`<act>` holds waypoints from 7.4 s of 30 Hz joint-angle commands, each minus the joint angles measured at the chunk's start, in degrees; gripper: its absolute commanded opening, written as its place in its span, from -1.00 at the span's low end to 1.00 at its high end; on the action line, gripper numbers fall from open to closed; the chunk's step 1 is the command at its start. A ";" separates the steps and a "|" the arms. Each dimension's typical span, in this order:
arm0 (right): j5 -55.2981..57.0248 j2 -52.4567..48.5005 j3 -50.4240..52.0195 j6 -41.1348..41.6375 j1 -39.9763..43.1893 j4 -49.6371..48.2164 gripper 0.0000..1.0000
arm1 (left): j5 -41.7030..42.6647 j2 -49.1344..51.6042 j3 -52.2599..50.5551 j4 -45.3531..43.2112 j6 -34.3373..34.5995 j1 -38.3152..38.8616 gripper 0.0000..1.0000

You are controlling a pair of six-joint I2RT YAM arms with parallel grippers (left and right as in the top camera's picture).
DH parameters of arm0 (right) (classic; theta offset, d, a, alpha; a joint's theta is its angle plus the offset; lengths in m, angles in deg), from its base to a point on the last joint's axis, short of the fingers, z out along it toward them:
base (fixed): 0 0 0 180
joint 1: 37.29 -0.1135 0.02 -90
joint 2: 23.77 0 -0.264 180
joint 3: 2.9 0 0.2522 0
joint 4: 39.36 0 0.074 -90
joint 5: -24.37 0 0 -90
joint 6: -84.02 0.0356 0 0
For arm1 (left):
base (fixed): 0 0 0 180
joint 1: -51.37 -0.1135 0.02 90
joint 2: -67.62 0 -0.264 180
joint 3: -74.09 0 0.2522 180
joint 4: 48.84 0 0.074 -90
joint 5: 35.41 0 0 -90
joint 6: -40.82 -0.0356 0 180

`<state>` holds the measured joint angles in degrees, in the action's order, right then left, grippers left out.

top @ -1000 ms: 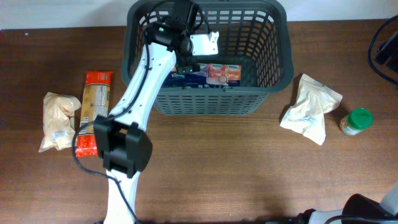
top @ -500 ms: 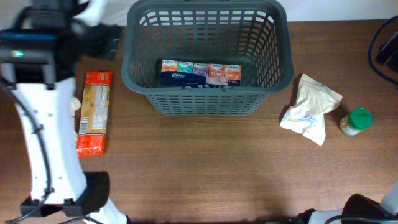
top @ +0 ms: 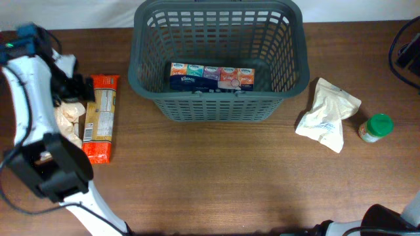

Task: Pack container
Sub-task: 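Grasp the orange-and-tan pasta box with the left gripper, then place the pasta box into the basket and release it, then grasp the cream snack bag with the left gripper, then drop the snack bag into the basket with the left gripper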

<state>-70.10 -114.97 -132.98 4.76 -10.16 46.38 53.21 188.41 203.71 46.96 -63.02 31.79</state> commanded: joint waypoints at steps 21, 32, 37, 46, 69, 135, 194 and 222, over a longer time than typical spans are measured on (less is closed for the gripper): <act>0.66 -0.13 -0.37 0.48 0.31 -0.13 0.98 | 3.61 13.31 -10.99 -10.99 -3.63 0.76 0.82; 0.66 -0.13 -0.37 0.48 0.31 -0.13 0.98 | 3.78 13.33 -10.69 -9.44 -3.56 0.79 -0.96; 0.66 -0.13 -0.37 0.48 0.31 -0.13 0.98 | 7.34 13.00 -4.79 -3.82 -3.56 0.79 -0.96; 0.66 -0.13 -0.37 0.48 0.31 -0.13 0.98 | 7.69 7.56 20.15 5.46 -3.37 0.83 -0.97; 0.66 -0.13 -0.37 0.48 0.31 -0.13 0.98 | 8.28 -7.02 47.78 -0.83 -58.75 37.03 -0.97; 0.66 -0.13 -0.37 0.48 0.31 -0.13 0.98 | 2.75 -6.88 -4.15 -2.75 0.20 -10.23 0.53; 0.66 -0.13 -0.37 0.48 0.31 -0.13 0.98 | 9.60 -10.45 9.14 -8.52 -7.89 -1.92 -0.97; 0.66 -0.13 -0.37 0.48 0.31 -0.13 0.98 | 9.57 0.42 14.73 -17.31 -47.08 43.54 -0.96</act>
<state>-69.92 -114.97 -132.98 4.76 -10.16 46.38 62.28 183.43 218.11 30.13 -109.91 74.24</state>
